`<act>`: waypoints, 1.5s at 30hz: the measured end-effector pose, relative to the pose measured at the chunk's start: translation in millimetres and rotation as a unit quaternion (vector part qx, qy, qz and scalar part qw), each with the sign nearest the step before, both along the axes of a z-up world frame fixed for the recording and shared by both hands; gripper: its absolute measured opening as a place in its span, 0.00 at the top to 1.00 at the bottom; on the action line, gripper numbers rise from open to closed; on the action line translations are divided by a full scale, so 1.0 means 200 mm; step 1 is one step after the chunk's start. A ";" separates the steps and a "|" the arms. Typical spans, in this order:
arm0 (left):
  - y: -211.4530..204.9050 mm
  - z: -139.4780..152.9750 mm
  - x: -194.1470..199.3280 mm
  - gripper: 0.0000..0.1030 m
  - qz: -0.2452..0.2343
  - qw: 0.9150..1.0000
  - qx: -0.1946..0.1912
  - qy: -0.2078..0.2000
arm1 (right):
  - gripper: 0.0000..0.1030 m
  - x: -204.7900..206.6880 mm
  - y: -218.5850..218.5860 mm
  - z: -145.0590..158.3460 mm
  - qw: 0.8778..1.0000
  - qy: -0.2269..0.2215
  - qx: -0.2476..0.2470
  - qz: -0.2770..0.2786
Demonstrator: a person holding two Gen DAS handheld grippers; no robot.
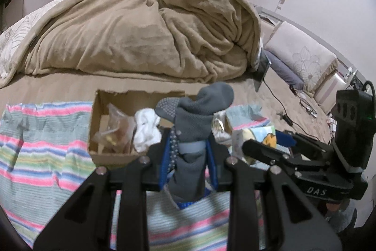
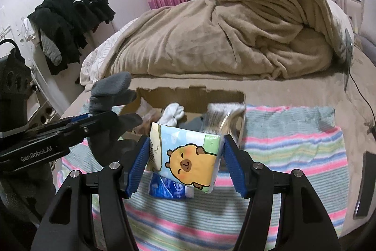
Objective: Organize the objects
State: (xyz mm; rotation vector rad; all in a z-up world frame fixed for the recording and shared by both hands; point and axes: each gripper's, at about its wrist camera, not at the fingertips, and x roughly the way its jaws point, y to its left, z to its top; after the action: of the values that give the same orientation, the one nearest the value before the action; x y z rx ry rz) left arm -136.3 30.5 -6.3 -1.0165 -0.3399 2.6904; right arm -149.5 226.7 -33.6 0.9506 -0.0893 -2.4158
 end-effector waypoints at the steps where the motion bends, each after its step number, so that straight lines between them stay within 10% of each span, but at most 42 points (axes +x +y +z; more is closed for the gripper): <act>1: 0.00 0.00 -0.02 0.73 0.000 1.000 0.002 0.001 | 0.37 -0.01 0.00 0.00 1.000 0.001 0.000 0.000; 25: 0.12 -0.36 -0.55 0.71 -0.021 0.998 -0.001 -0.065 | 0.37 -0.34 0.09 -0.10 0.999 -0.019 -0.014 -0.033; 30: 0.17 -0.45 -0.61 0.61 -0.036 0.994 -0.024 -0.104 | 0.37 -0.36 0.10 -0.11 0.999 -0.024 -0.013 -0.040; 33: 0.15 -0.44 -0.59 0.25 -0.029 0.994 -0.020 -0.101 | 0.37 -0.36 0.10 -0.11 0.999 -0.025 -0.010 -0.044; 45: -0.17 -0.18 -0.30 0.23 0.022 0.999 0.002 -0.040 | 0.36 -0.40 -0.06 -0.05 0.999 -0.026 0.005 -0.025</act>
State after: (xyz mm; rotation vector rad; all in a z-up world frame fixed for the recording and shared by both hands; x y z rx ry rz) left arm -195.9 -3.1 -42.1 -1.1318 -0.3874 2.6905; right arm -229.0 215.0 -43.3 1.0276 -0.1224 -2.4401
